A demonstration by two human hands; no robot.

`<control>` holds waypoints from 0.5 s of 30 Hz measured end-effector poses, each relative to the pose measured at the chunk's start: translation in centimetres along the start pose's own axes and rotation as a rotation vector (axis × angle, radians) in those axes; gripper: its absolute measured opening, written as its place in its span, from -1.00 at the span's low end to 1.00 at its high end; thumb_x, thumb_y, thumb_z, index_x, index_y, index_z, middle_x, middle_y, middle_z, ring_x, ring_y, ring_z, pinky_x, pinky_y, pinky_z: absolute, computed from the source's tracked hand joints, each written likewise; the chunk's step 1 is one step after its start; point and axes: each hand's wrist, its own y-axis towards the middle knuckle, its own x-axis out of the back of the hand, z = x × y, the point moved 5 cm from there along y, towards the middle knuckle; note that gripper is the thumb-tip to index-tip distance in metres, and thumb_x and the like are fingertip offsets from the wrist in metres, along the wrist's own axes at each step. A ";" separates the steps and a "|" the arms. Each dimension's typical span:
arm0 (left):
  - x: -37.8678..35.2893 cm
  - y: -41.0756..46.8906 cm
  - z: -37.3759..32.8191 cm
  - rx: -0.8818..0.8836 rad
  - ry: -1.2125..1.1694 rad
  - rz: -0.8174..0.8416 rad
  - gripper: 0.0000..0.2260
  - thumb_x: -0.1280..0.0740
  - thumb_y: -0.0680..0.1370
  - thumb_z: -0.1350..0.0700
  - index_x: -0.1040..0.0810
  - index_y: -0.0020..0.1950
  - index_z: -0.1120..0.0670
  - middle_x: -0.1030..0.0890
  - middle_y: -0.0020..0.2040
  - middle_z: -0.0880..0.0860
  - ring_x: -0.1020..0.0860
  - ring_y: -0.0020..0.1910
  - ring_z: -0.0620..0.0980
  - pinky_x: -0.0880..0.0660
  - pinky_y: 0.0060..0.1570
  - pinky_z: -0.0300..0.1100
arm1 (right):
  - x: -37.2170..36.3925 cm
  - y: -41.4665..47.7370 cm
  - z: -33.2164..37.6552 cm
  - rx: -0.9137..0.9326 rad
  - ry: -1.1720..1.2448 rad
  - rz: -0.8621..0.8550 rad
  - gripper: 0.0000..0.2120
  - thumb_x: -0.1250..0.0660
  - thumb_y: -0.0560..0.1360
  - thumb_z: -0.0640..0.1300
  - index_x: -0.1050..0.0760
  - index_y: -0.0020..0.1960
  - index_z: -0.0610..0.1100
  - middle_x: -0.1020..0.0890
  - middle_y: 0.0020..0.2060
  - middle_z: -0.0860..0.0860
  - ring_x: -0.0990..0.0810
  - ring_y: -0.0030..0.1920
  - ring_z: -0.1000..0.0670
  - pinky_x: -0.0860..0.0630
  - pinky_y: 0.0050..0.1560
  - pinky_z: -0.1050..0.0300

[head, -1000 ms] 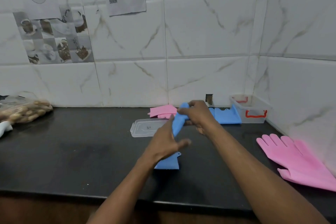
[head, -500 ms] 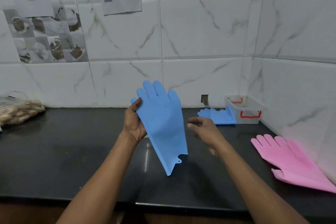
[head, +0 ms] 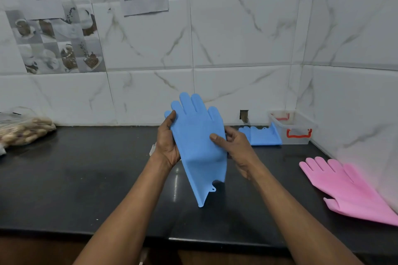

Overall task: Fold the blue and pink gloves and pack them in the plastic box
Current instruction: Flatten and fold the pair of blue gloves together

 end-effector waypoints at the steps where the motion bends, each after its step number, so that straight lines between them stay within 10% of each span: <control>1: -0.2 -0.1 0.2 0.004 0.030 -0.016 -0.48 -0.27 0.55 -0.16 -0.54 0.35 0.18 -0.56 0.30 0.25 -0.54 0.28 0.25 -0.46 0.29 0.15 | -0.2 0.3 0.3 -0.036 0.045 0.029 -0.56 -0.55 0.39 0.00 -0.59 0.22 -0.07 -0.71 0.10 -0.04 -0.70 0.09 -0.08 -0.64 -0.07 0.11; 7: -0.3 -0.5 -1.0 -0.164 0.454 -0.247 -0.59 -0.39 0.54 -0.08 -0.56 0.23 0.20 -0.66 0.15 0.15 -0.63 0.15 0.12 -0.53 0.19 0.04 | -0.1 2.1 4.2 -0.076 -0.071 -0.008 -0.77 -0.45 0.40 -0.39 -0.61 0.03 -0.24 -0.70 -0.05 -0.15 -0.70 -0.06 -0.16 -0.62 -0.10 0.01; 10: 2.3 -1.8 -0.7 -0.209 0.723 -0.627 -0.60 -0.33 0.54 -0.20 -0.48 -0.09 0.16 -0.46 -0.28 0.08 -0.44 -0.32 0.03 -0.42 -0.21 -0.09 | 0.2 2.8 8.3 0.223 -0.649 -0.043 -0.89 -0.34 0.43 -0.35 -0.59 -0.10 -0.20 -0.63 -0.22 -0.06 -0.57 -0.17 -0.02 -0.46 -0.12 0.07; 12: 3.2 -2.5 1.8 -0.020 0.517 -0.630 -0.43 -0.20 0.50 -0.38 -0.49 -0.06 0.16 -0.47 -0.26 0.13 -0.44 -0.33 0.07 -0.41 -0.24 -0.09 | -0.7 2.6 9.8 0.374 -0.969 -0.027 -0.74 -0.27 0.42 -0.35 -0.65 -0.03 -0.12 -0.70 -0.13 -0.01 -0.61 -0.07 -0.02 -0.46 -0.03 0.06; 15: 1.7 -2.7 6.6 0.231 -0.086 -0.244 -0.11 0.00 0.43 -0.53 -0.41 0.30 0.25 -0.49 0.23 0.46 -0.53 0.16 0.44 -0.40 0.22 0.34 | -3.5 1.1 9.4 0.432 -1.075 0.109 -0.53 -0.23 0.38 -0.41 -0.66 0.14 -0.05 -0.71 0.08 -0.01 -0.62 0.12 -0.04 -0.50 0.13 0.07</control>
